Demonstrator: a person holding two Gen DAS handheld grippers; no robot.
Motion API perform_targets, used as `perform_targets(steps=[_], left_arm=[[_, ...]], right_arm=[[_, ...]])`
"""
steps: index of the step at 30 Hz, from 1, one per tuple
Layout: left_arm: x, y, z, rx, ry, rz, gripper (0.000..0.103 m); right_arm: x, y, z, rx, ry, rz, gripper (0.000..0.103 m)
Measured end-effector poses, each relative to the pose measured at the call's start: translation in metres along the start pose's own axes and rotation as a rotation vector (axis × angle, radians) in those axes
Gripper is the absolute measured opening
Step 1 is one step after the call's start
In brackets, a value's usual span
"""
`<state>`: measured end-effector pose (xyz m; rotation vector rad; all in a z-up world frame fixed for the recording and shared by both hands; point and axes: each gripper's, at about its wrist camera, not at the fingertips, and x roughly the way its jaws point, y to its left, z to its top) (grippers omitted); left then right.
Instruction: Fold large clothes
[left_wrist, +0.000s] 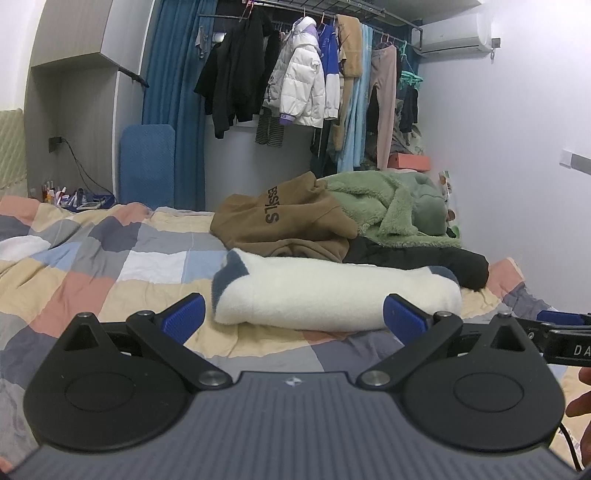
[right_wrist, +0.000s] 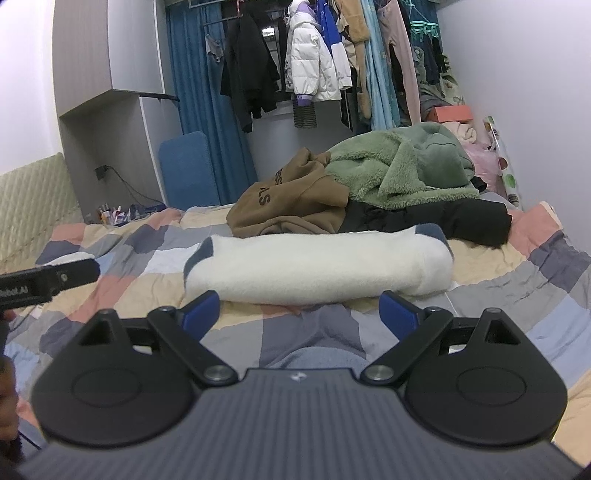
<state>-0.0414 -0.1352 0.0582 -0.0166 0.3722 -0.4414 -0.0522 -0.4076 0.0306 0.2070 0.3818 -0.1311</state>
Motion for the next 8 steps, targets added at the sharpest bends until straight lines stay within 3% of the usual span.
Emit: perform_targets(steps=[8], left_arm=[[-0.0043,-0.0039,-0.0001,0.015,-0.004,0.007,0.103]], right_arm=[[-0.0002,-0.0005,-0.0007,0.002,-0.001,-0.004,0.094]])
